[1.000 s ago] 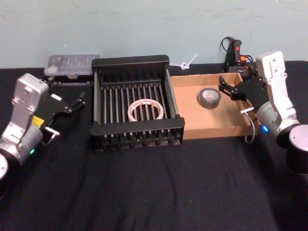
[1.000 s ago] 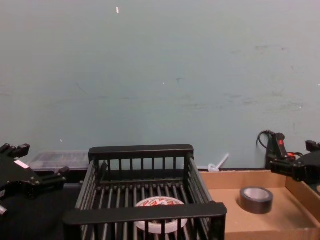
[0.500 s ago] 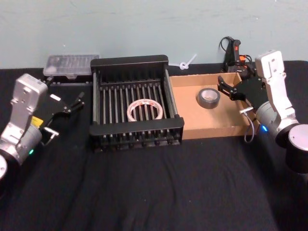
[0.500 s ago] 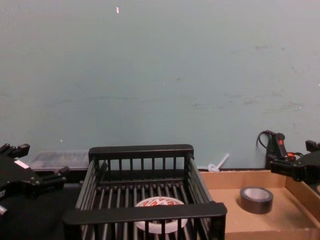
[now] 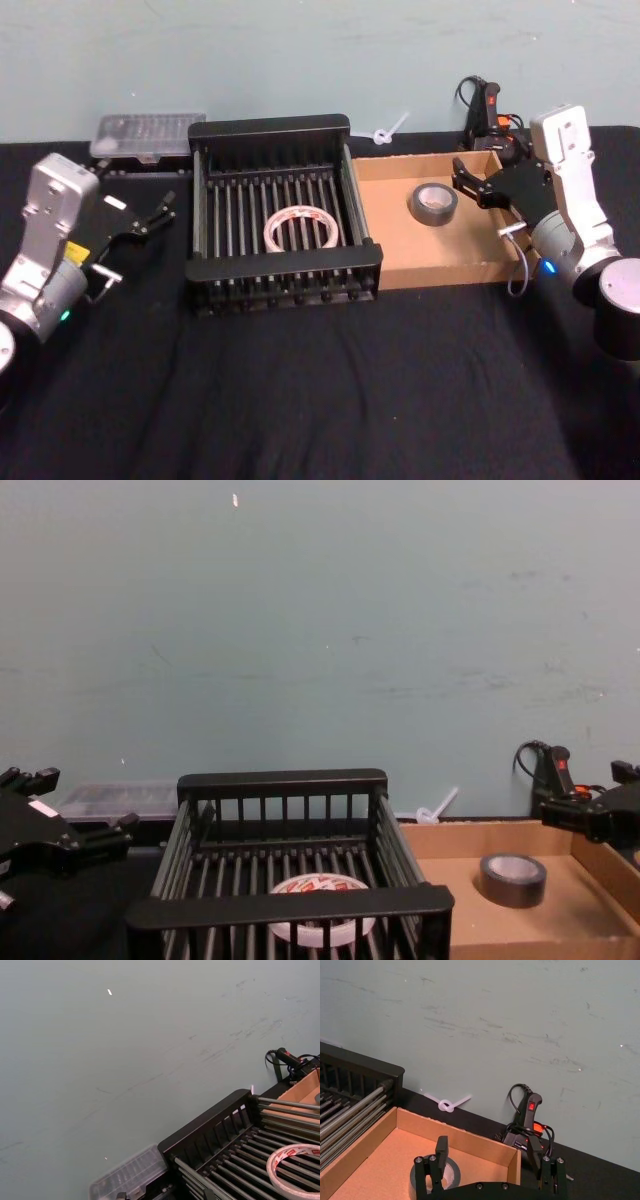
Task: Pick up the white tape and place it into the black box , Pick up the silver tape and place it into the brown box.
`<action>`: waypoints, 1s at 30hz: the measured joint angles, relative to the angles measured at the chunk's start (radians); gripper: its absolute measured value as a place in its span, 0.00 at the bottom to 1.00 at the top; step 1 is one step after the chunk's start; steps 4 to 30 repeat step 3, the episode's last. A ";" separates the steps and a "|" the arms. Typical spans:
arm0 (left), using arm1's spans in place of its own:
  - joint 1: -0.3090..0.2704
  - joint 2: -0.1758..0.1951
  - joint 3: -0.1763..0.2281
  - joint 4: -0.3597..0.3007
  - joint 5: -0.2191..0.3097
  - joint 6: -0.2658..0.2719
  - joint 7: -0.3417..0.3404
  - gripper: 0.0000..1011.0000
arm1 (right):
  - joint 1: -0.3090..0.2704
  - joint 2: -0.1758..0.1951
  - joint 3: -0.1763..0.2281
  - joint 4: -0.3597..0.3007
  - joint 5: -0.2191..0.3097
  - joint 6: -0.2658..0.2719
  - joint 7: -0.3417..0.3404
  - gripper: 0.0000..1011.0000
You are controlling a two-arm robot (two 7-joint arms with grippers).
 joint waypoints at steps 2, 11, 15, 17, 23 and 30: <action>0.000 0.000 0.000 0.000 0.000 0.000 0.000 0.99 | 0.000 0.000 0.000 0.000 0.000 0.000 0.000 0.99; 0.000 0.000 0.000 0.000 0.000 0.000 0.000 0.99 | 0.000 0.000 0.000 0.000 0.000 0.000 0.000 0.99; 0.000 0.000 0.000 0.000 0.000 0.000 0.000 0.99 | 0.000 0.000 0.000 0.000 0.000 0.000 0.000 0.99; 0.000 0.000 0.000 0.000 0.000 0.000 0.000 0.99 | 0.000 0.000 0.000 0.000 0.000 0.000 0.000 0.99; 0.000 0.000 0.000 0.000 0.000 0.000 0.000 0.99 | 0.000 0.000 0.000 0.000 0.000 0.000 0.000 0.99; 0.000 0.000 0.000 0.000 0.000 0.000 0.000 0.99 | 0.000 0.000 0.000 0.000 0.000 0.000 0.000 0.99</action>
